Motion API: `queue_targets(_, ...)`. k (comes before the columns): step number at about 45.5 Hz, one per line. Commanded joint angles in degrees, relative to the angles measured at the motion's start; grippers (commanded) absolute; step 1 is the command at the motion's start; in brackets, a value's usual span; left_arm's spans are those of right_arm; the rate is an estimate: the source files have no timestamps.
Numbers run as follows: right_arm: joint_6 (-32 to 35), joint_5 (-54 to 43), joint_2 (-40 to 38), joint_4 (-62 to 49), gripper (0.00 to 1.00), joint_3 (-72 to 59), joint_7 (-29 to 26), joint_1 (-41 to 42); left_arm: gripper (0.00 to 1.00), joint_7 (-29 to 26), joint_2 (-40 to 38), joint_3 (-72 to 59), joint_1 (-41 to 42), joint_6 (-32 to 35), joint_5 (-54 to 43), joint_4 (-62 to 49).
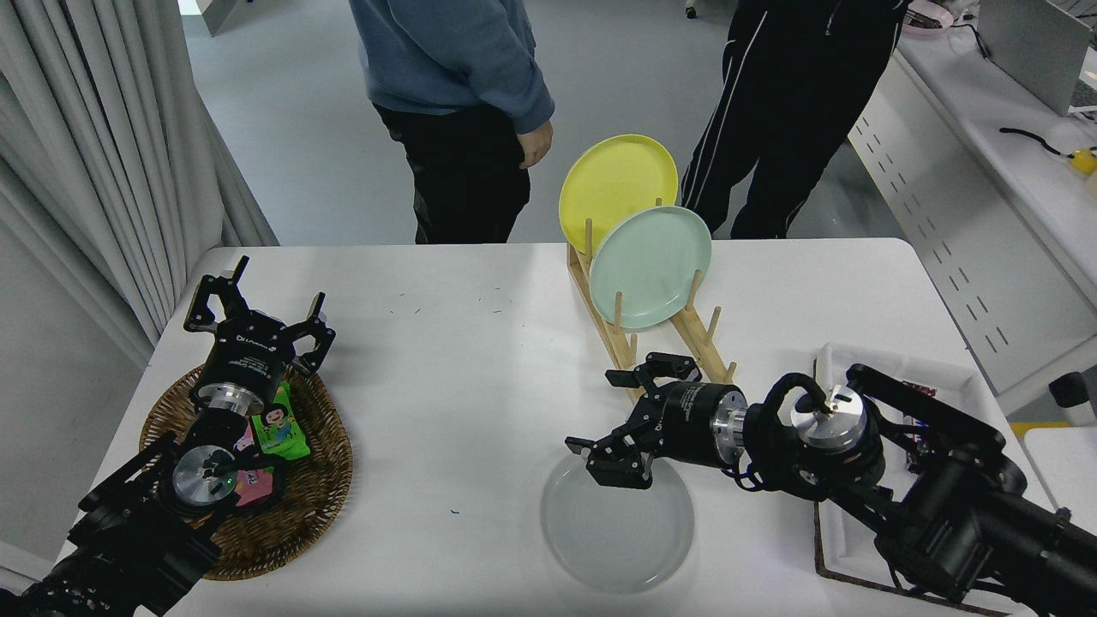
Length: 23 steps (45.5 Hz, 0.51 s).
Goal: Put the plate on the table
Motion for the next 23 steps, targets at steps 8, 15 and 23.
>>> queue_targets(8, 5.1, -32.0, 3.3, 2.1, 1.00, 5.5, 0.5, 0.2, 1.00, 0.0, 0.0, 0.0, 0.0, 0.0, 0.0, 0.0)
queue_targets(15, 6.1, -37.8, 3.3, 0.7, 1.00, 9.4, 4.1, -0.3, 1.00, 0.0, 0.0, 0.0, 0.0, 0.0, 0.0, 0.0)
queue_targets(23, 12.1, -39.0, 3.8, -5.1, 1.00, 13.1, 15.6, -0.2, 1.00, 0.0, 0.0, 0.0, 0.0, 0.0, 0.0, 0.0)
